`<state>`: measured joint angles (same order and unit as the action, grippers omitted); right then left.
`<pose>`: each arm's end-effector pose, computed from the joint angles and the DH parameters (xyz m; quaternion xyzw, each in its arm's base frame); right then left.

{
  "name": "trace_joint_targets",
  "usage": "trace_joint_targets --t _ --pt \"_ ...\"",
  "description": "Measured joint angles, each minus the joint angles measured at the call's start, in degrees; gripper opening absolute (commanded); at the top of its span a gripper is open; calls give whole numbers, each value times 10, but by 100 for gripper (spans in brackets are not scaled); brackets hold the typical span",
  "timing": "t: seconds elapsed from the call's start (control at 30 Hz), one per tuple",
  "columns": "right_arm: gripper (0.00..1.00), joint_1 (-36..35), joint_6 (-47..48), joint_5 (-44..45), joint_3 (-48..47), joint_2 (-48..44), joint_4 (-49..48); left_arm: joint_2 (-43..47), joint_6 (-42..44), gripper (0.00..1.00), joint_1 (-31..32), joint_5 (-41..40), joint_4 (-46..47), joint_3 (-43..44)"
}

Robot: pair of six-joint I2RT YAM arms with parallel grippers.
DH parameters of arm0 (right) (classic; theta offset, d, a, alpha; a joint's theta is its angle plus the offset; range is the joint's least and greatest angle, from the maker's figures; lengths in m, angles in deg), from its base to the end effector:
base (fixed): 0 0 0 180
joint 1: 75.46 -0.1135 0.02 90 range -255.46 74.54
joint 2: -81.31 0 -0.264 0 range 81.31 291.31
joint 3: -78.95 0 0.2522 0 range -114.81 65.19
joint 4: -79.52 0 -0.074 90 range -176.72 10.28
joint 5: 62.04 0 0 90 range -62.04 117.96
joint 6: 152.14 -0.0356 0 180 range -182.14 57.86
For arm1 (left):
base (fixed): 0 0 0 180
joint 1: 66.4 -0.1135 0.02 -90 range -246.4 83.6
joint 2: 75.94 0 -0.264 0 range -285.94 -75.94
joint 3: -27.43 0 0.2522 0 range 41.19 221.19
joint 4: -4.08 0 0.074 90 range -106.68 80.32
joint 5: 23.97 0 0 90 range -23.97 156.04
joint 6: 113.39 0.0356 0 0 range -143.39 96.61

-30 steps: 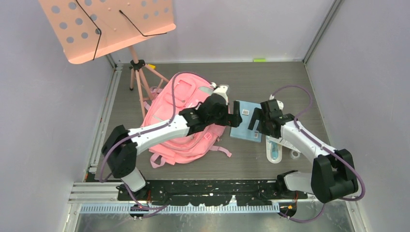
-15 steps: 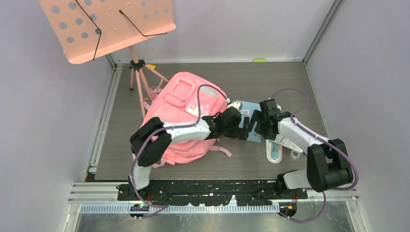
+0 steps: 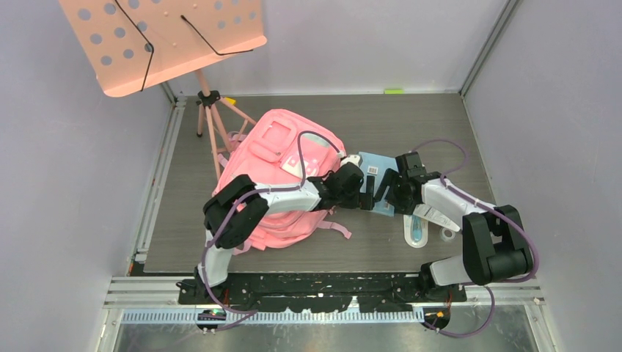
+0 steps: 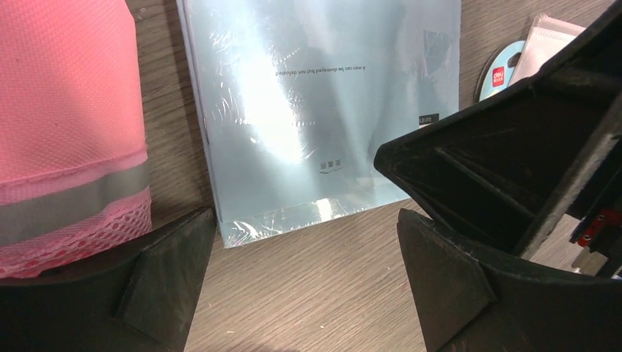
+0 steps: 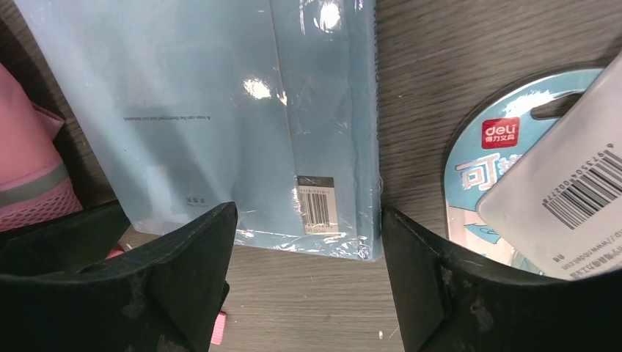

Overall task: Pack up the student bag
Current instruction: Pick up the book from the center of the board.

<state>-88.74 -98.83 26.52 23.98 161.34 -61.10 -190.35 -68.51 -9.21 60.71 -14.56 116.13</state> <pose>0.2431 0.0583 0.1678 0.1951 0.9554 0.1045 0.1953 0.2383 -0.3635 0.1680 0.0789 0.9175 -0.2750 0.2764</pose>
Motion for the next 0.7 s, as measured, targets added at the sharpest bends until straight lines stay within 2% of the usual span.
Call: trace_joint_targets --t 0.3,0.47,0.7 --pt "65 9 -15 -12 27 -15 -27 -4 4 100 -3 10 25 -1" --pt "64 10 -42 -13 69 -60 -49 -3 8 99 1 4 25 0" --pt "64 10 -75 -23 109 -120 -32 16 13 99 18 -10 25 0"
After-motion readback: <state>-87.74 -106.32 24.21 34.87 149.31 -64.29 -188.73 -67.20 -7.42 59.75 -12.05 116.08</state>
